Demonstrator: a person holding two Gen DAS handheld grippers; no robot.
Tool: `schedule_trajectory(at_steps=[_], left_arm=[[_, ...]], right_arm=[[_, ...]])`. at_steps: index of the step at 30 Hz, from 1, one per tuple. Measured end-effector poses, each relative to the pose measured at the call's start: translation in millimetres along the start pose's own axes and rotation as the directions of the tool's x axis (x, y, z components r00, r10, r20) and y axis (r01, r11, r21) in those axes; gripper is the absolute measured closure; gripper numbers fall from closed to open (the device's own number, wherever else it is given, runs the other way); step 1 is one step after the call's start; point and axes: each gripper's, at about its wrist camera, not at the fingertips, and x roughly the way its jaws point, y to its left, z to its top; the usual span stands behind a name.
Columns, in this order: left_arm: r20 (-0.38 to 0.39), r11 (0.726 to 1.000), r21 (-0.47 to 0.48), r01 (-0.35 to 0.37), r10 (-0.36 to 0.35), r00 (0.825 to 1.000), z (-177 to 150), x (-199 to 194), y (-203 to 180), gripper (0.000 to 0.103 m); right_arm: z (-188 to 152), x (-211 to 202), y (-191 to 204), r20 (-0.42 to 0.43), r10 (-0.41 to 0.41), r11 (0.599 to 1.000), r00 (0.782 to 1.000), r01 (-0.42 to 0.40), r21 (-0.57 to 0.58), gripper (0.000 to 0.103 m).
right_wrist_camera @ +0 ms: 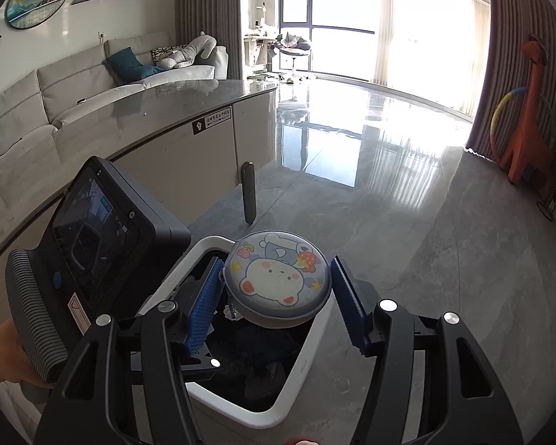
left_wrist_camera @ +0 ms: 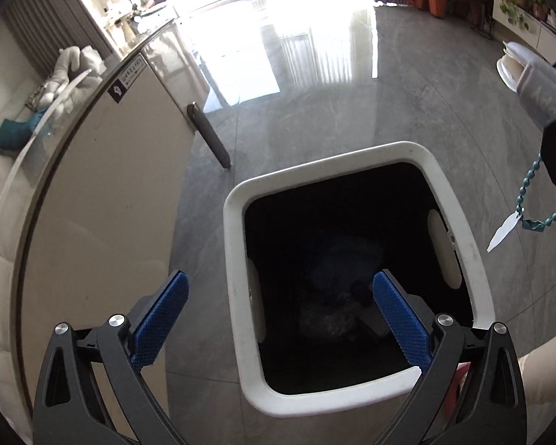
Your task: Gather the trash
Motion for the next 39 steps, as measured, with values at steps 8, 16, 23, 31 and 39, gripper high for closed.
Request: schedule_trajectory(at_steps=[8, 16, 23, 31, 39], left_arm=[[0.033, 0.983, -0.183, -0.015, 0.021, 0.999, -6.0, -22.0, 64.2, 0.005], [0.053, 0.964, -0.262, -0.032, 0.047, 0.997, -23.1, -42.0, 97.0, 0.005], [0.067, 0.96, -0.278, -0.036, 0.057, 0.996, -35.6, -53.1, 110.0, 0.005], [0.133, 0.936, -0.348, -0.053, 0.105, 0.986, -43.5, -85.1, 136.3, 0.005], [0.182, 0.894, -0.44, -0.077, 0.173, 0.968, -56.0, -123.2, 173.6, 0.005]], right_arm=[[3.8, 25.3, 3.9, -0.012, 0.037, 0.999, 0.999, -0.036, 0.03, 0.043], [-4.8, 58.0, 33.1, -0.091, 0.002, 0.998, 0.996, -0.007, -0.055, 0.009], [-22.5, 97.2, 52.0, -0.244, -0.156, 0.972, 0.957, 0.105, -0.209, 0.005], [15.7, 39.0, 55.2, -0.041, -0.037, 0.995, 0.998, 0.033, -0.093, 0.005], [58.0, 3.5, 89.0, 0.124, -0.021, 0.988, 0.992, 0.039, -0.146, 0.005]])
